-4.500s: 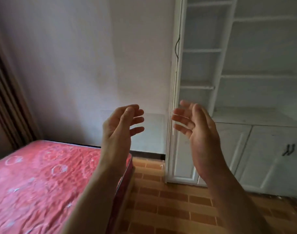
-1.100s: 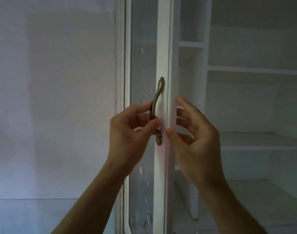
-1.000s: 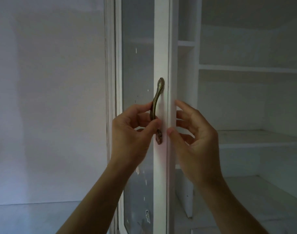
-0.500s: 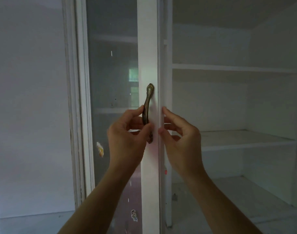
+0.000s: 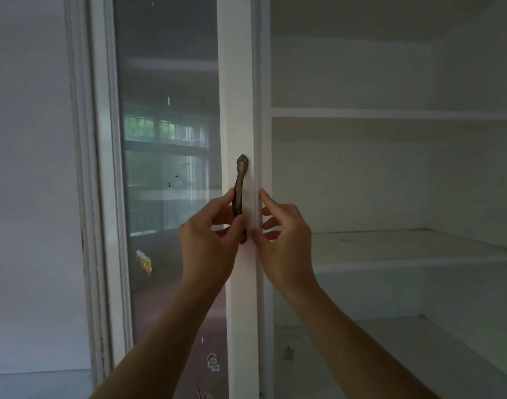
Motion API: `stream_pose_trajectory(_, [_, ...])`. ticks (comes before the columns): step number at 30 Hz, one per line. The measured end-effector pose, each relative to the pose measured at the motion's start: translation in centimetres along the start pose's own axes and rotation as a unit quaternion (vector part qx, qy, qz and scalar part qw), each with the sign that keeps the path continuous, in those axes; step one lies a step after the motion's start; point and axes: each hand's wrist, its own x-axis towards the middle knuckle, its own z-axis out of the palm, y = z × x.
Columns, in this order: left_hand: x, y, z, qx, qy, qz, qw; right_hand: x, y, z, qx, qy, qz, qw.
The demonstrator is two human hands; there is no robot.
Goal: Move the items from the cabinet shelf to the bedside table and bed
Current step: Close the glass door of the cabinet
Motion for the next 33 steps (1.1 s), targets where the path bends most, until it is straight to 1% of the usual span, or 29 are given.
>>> stream_pose_trajectory(7, [1.1, -2.9, 2.7, -0.036, -0.019, 0.003, 0.999, 1.2, 3.7, 0.3, 0.014, 0.011, 0.002, 1.000])
stream_pose_trajectory(14, [2.7, -6.9, 5.1, -0.027, -0.027, 0.051, 0.998, 3.2, 6.5, 0.7, 0.004, 0.002, 0.016, 1.000])
stream_pose_trajectory(20, [3.2, -9.3, 6.8, -0.015, -0.043, 0.079, 0.996, 4.6, 9.7, 1.5, -0.053, 0.000, 0.016, 0.998])
stream_pose_trajectory(26, [4.1, -10.5, 7.9, 0.002, -0.048, 0.086, 0.995, 5.6, 12.2, 2.7, -0.031, 0.003, 0.042, 0.999])
stream_pose_trajectory(29, [4.6, -11.1, 8.6, 0.019, -0.043, 0.083, 0.995, 6.1, 13.5, 2.9, -0.016, 0.009, 0.077, 0.997])
stream_pose_trajectory(33, [5.0, -11.9, 9.5, 0.049, -0.038, 0.080, 0.995, 7.0, 15.1, 3.2, 0.035, -0.017, 0.118, 0.992])
